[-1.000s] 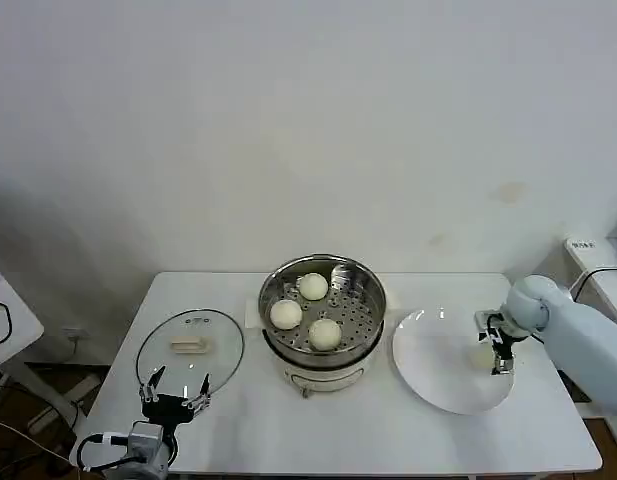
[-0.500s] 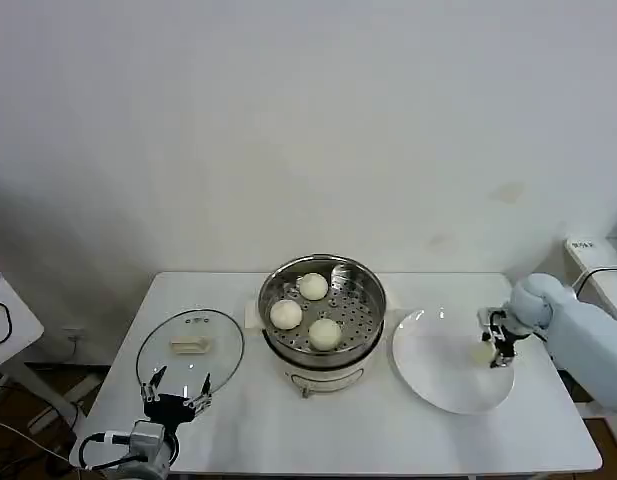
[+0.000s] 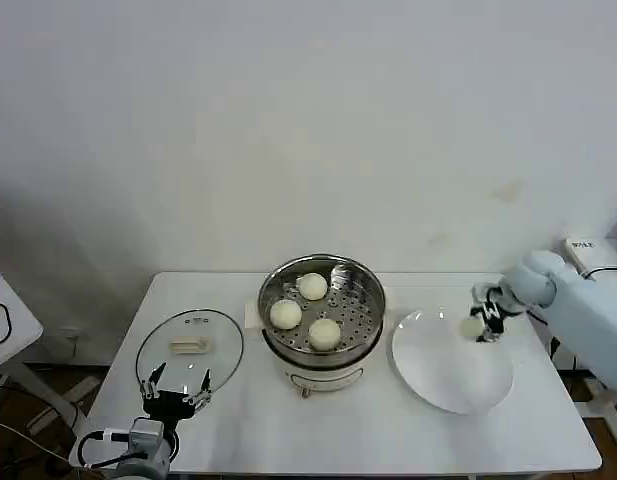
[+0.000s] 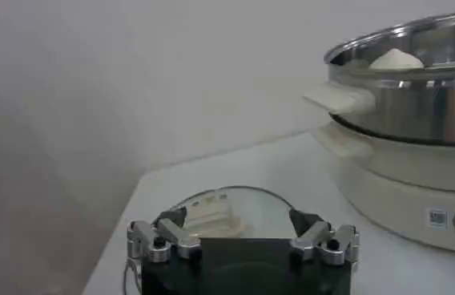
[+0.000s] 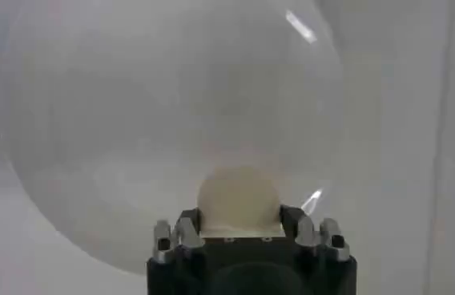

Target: Take steamed baozi put them in steamer then cover it.

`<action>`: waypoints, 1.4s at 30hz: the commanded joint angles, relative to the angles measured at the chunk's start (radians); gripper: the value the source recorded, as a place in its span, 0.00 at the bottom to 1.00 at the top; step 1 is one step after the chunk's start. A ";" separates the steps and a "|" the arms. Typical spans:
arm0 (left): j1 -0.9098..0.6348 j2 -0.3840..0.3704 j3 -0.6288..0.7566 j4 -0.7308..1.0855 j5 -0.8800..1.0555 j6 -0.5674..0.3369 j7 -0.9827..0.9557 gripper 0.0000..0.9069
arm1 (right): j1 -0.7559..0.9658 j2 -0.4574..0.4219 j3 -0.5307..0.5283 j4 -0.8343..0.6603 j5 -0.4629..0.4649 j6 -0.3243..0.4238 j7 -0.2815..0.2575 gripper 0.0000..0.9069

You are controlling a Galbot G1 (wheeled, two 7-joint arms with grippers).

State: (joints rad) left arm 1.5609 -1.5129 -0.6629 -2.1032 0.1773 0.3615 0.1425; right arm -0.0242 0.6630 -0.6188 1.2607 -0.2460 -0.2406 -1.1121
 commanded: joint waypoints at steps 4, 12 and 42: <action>-0.006 -0.002 0.000 -0.005 -0.002 -0.002 -0.001 1.00 | 0.377 0.087 -0.279 0.112 0.376 -0.086 0.113 0.72; -0.009 -0.001 -0.008 -0.004 -0.010 -0.004 0.000 1.00 | 0.464 0.176 -0.340 0.121 0.614 -0.185 0.169 0.72; 0.014 -0.013 -0.021 -0.068 -0.027 -0.007 -0.005 1.00 | 0.362 0.347 -0.457 0.065 0.682 -0.398 0.301 0.72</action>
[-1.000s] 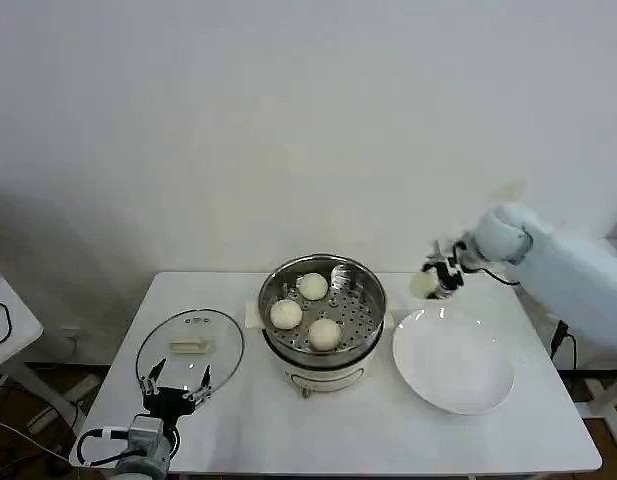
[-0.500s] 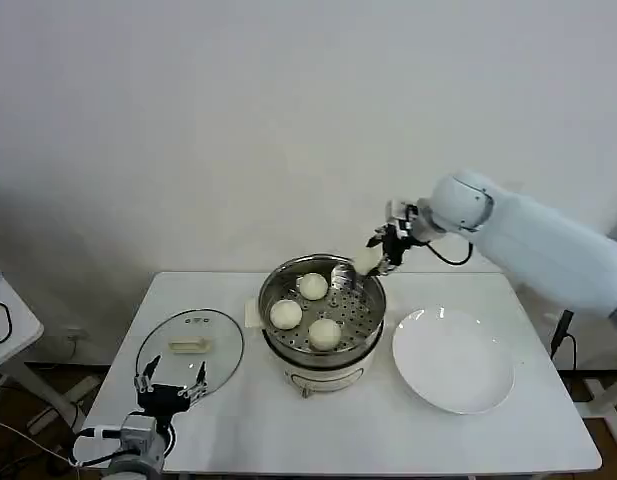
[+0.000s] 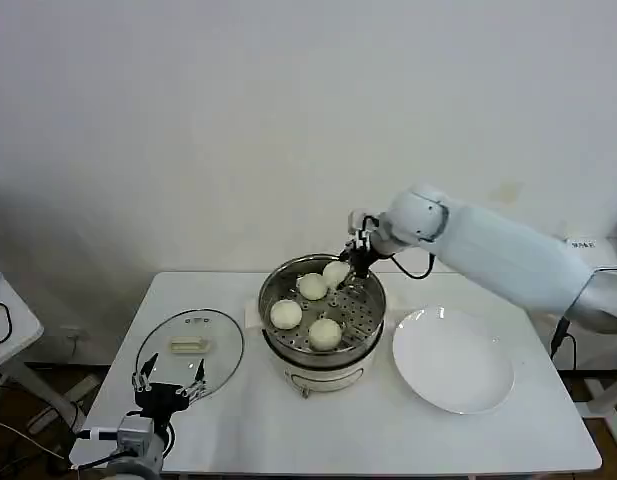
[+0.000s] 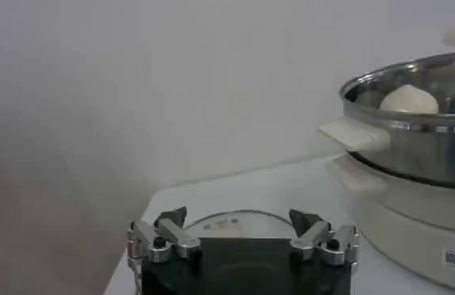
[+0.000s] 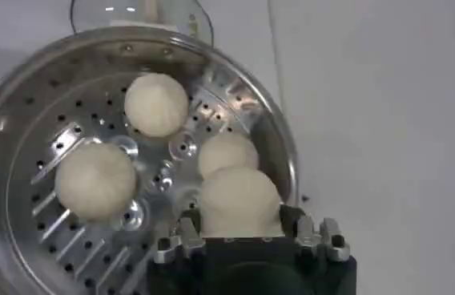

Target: Take steamed baozi put them in steamer then cover it.

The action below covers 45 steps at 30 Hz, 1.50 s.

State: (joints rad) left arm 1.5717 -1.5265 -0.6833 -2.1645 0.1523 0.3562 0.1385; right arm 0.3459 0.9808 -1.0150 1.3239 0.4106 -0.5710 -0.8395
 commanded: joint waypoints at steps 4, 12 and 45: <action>0.008 0.001 -0.002 -0.008 -0.005 -0.003 -0.003 1.00 | -0.002 0.025 -0.096 -0.002 0.005 -0.076 0.017 0.72; 0.010 -0.001 -0.001 -0.016 -0.006 -0.002 -0.002 1.00 | 0.000 0.012 -0.100 -0.001 -0.013 -0.081 0.003 0.73; 0.002 -0.004 0.003 -0.023 -0.007 0.002 0.002 1.00 | 0.127 -0.206 0.042 0.212 0.171 -0.108 -0.038 1.00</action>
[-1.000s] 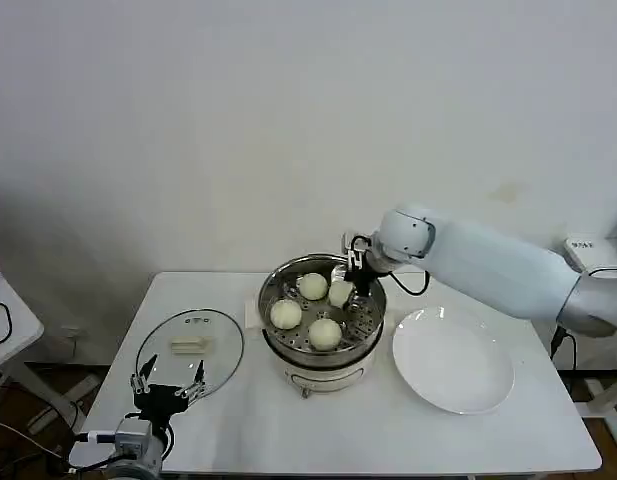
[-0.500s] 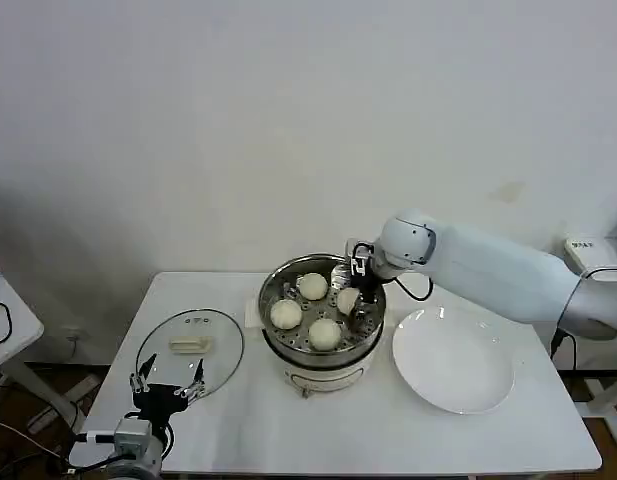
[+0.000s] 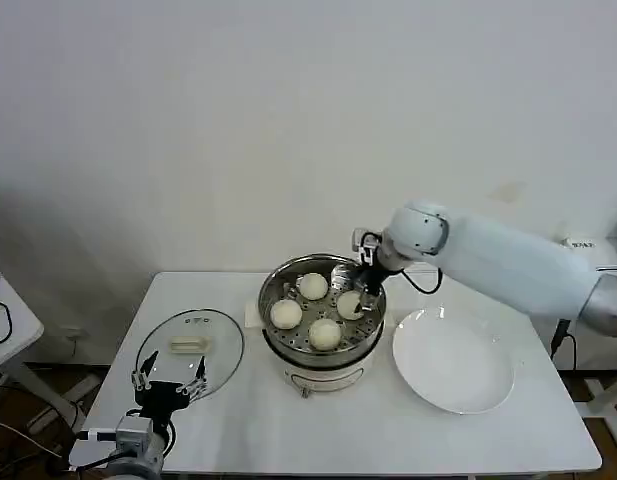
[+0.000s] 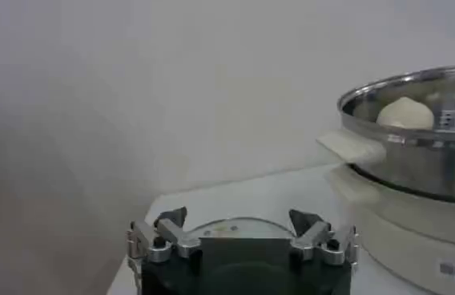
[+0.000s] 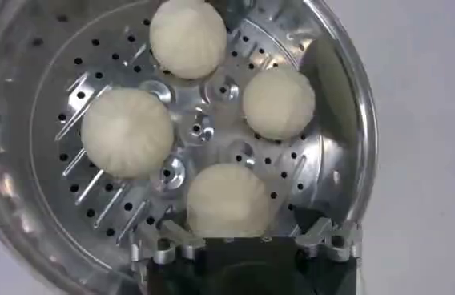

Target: Take steamed baozi put them in steamer then cover it.

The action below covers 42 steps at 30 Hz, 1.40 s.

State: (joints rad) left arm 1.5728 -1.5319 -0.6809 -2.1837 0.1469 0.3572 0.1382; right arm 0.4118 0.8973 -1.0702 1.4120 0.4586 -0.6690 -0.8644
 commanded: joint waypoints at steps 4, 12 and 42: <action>0.011 0.004 0.012 -0.016 -0.002 0.001 0.000 1.00 | -0.034 -0.220 0.278 0.181 0.182 0.049 0.089 1.00; 0.031 0.011 0.028 -0.047 -0.046 -0.037 -0.015 1.00 | -0.398 -0.405 0.656 0.363 0.291 0.193 0.576 1.00; 0.009 0.056 0.047 0.043 -0.063 -0.070 0.006 1.00 | -2.177 0.400 1.909 0.603 -0.135 0.844 0.680 1.00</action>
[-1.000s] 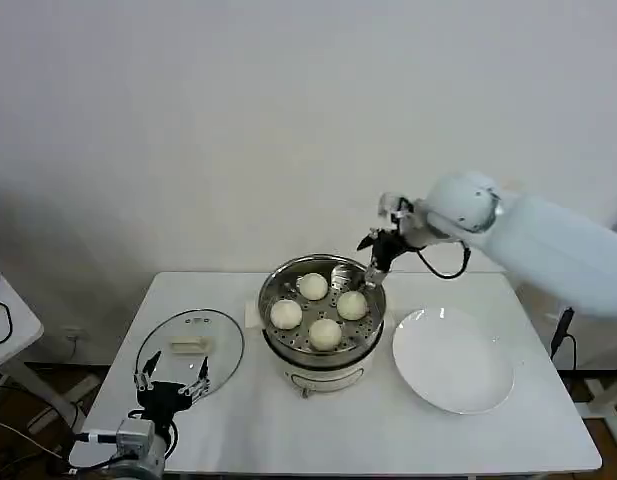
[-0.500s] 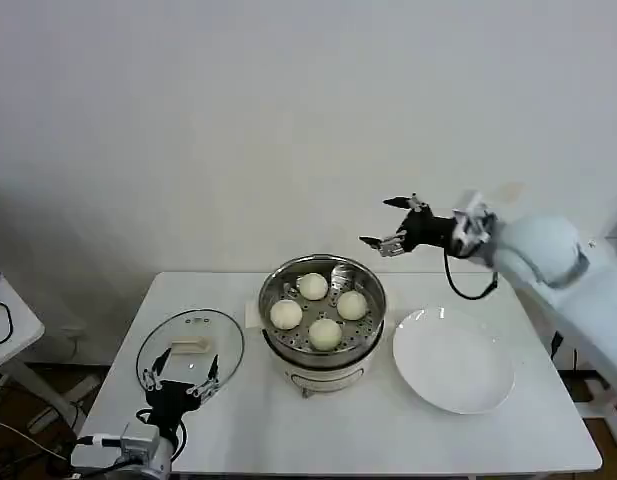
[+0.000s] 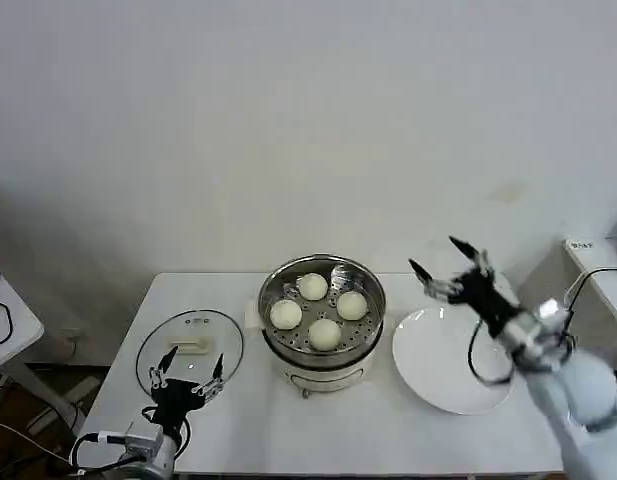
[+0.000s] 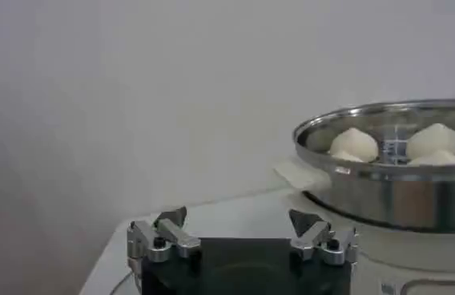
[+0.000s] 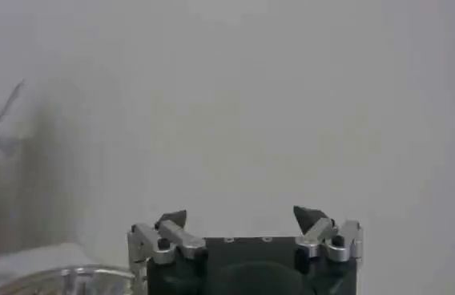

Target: Take steamed baozi put them in steamer then cover it.

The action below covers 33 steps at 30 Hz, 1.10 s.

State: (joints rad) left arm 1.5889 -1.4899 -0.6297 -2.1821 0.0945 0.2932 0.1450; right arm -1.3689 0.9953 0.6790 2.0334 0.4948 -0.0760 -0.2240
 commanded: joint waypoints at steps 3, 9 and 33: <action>-0.010 0.010 -0.007 0.041 -0.010 -0.009 -0.003 1.00 | -0.414 0.343 0.141 -0.032 -0.189 0.248 0.057 1.00; -0.014 -0.002 -0.002 0.044 -0.004 -0.013 -0.020 1.00 | -0.428 0.369 0.123 -0.020 -0.202 0.212 0.066 1.00; -0.112 0.133 0.034 0.285 1.075 -0.295 -0.168 1.00 | -0.358 0.325 0.064 -0.011 -0.247 0.103 0.062 1.00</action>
State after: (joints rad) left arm 1.5234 -1.4197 -0.6139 -2.0377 0.6182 0.1260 0.0392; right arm -1.7218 1.3142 0.7448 2.0180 0.2661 0.0481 -0.1666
